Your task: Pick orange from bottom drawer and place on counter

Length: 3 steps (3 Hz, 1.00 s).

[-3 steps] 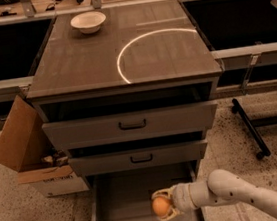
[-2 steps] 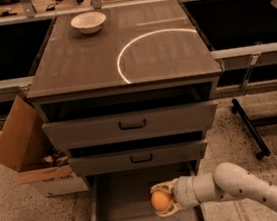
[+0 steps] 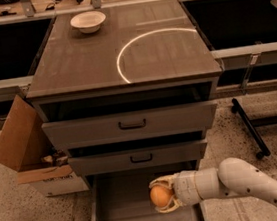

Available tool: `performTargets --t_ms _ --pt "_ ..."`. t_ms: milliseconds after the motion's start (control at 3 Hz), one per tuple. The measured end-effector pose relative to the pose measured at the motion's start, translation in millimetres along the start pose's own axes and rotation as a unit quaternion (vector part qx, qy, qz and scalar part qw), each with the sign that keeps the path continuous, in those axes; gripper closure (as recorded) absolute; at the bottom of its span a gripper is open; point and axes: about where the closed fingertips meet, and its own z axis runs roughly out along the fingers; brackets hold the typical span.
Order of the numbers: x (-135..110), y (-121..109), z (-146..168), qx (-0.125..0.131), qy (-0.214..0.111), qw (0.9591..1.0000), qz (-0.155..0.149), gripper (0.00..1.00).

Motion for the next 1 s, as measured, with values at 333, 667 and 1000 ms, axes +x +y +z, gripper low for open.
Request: performTargets --t_ms 333,667,1000 --pt "-9.4 -12.0 -5.8 0.013 -0.011 0.9999 -0.004 1.0" --pt "-41.7 -55.8 -35.4 0.044 -0.03 0.9983 -0.023 1.0" --pt "-82.8 -108.0 -67.0 0.071 -0.038 0.9958 -0.043 1.0"
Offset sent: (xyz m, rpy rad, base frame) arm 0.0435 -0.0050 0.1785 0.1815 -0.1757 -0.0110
